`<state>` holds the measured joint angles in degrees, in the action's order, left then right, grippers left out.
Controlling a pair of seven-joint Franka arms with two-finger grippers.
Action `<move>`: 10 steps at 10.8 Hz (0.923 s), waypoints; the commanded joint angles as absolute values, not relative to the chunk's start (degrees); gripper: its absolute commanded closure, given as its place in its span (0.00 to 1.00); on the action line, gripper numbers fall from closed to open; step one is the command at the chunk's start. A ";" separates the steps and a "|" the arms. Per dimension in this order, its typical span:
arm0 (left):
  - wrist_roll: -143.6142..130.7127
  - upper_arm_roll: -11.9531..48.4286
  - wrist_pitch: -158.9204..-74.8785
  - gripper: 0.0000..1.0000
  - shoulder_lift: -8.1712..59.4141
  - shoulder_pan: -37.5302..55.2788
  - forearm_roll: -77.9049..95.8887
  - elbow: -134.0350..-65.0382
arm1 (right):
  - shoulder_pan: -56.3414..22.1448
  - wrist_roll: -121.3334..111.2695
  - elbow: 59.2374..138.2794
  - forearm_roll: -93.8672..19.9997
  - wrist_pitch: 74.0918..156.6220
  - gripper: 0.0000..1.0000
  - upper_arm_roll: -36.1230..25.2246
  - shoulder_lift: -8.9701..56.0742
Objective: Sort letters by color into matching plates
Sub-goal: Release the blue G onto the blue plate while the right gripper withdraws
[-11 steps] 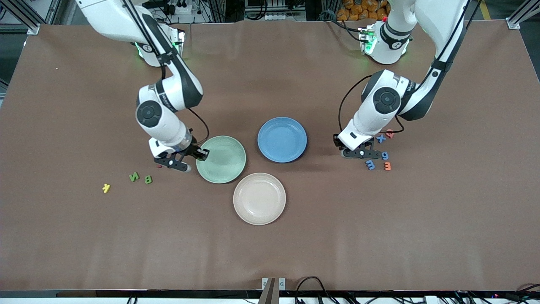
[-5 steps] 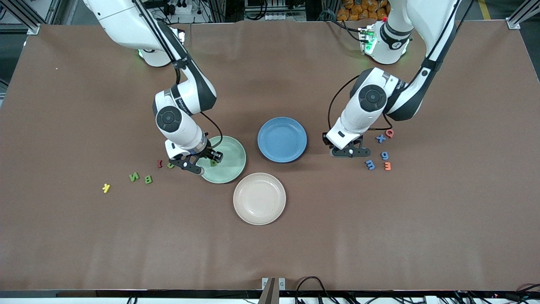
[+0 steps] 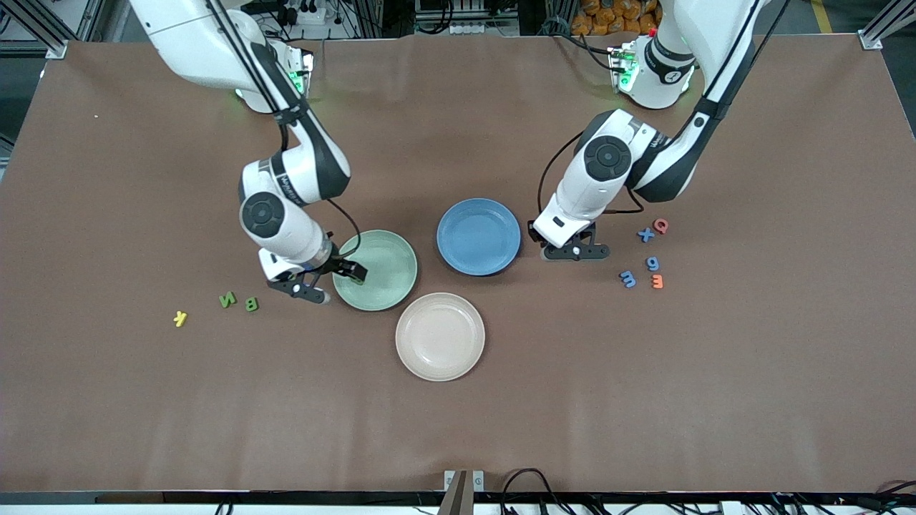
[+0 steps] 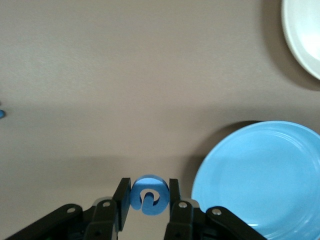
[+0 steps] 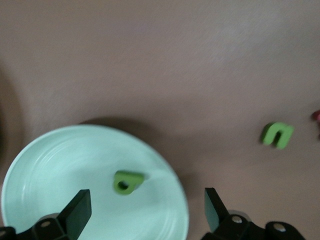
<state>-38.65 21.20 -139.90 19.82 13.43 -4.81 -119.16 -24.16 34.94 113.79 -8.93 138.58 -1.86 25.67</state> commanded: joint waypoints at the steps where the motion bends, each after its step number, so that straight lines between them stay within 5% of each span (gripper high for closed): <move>1: -42.18 21.01 -138.69 1.00 21.09 14.94 -5.71 -116.90 | -18.91 24.56 113.91 -9.14 136.76 0.00 -1.41 24.61; 10: -49.03 20.74 -138.69 1.00 22.84 21.00 -5.80 -114.96 | -14.15 35.38 115.40 -9.23 137.37 0.00 -4.83 25.75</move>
<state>-45.62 21.20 -139.76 20.92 19.09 -4.81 -117.03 -14.41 27.87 114.85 -8.96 136.90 -4.77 25.83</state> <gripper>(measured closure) 0.652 0.000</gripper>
